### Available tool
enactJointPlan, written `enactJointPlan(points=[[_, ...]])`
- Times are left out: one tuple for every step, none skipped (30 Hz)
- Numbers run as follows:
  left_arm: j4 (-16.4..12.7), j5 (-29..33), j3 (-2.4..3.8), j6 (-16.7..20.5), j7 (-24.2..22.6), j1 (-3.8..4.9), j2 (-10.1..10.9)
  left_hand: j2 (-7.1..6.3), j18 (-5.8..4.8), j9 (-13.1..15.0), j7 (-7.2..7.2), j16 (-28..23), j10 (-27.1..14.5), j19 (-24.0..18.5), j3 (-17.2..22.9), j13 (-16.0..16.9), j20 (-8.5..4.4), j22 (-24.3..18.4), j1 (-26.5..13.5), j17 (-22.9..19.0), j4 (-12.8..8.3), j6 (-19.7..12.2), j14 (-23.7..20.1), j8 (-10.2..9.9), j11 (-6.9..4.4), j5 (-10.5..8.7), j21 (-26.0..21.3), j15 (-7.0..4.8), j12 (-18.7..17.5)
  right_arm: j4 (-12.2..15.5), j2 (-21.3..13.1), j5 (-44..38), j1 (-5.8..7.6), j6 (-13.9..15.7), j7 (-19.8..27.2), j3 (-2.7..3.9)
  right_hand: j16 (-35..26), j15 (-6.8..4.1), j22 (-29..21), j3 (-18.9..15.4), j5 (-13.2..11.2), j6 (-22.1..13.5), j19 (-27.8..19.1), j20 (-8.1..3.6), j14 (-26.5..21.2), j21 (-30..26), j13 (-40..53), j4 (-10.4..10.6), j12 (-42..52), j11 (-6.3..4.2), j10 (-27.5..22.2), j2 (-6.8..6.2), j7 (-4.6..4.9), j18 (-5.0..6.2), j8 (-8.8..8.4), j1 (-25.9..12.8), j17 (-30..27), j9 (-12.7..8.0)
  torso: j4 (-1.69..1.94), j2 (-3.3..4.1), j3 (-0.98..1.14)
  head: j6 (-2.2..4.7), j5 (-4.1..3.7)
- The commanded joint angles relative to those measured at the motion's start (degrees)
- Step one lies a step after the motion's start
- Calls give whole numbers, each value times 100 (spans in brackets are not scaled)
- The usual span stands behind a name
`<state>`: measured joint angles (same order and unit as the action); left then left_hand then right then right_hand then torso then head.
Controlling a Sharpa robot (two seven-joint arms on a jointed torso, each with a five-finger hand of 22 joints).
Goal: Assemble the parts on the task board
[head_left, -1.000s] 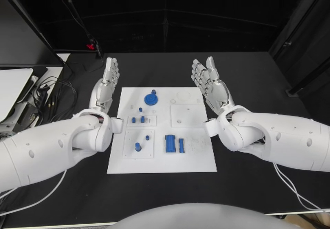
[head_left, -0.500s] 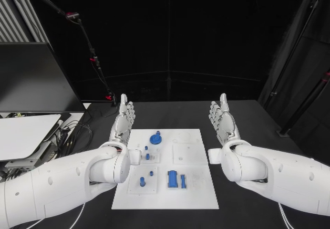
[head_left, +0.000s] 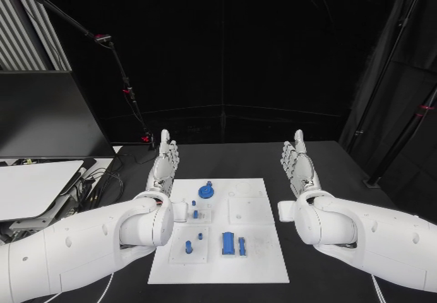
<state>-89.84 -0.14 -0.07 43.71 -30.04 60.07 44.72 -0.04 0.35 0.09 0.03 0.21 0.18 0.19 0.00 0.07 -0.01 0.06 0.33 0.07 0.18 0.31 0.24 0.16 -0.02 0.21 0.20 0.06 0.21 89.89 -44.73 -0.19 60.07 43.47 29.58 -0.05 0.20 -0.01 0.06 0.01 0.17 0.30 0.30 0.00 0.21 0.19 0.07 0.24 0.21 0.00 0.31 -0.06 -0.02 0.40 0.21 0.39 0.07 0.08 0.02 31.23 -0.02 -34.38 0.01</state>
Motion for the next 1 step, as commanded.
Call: enactJointPlan(points=[[-12, 14, 7, 41, 25, 9, -3, 4, -35, -9, -3, -21, -18, -19, 0, -7, 1, -6, -33, -7, -18, -31, -24, -16, 2, -21, -20, -6, -21, 7, 4, 19, 9, 65, 21, 5, -20, 1, -6, -1, -17, -30, -30, 0, -21, -19, -7, -24, -21, 0, -31, 6, 2, -40, -21, -39, -7, -8, -2, -5, 2, 0, -1]])
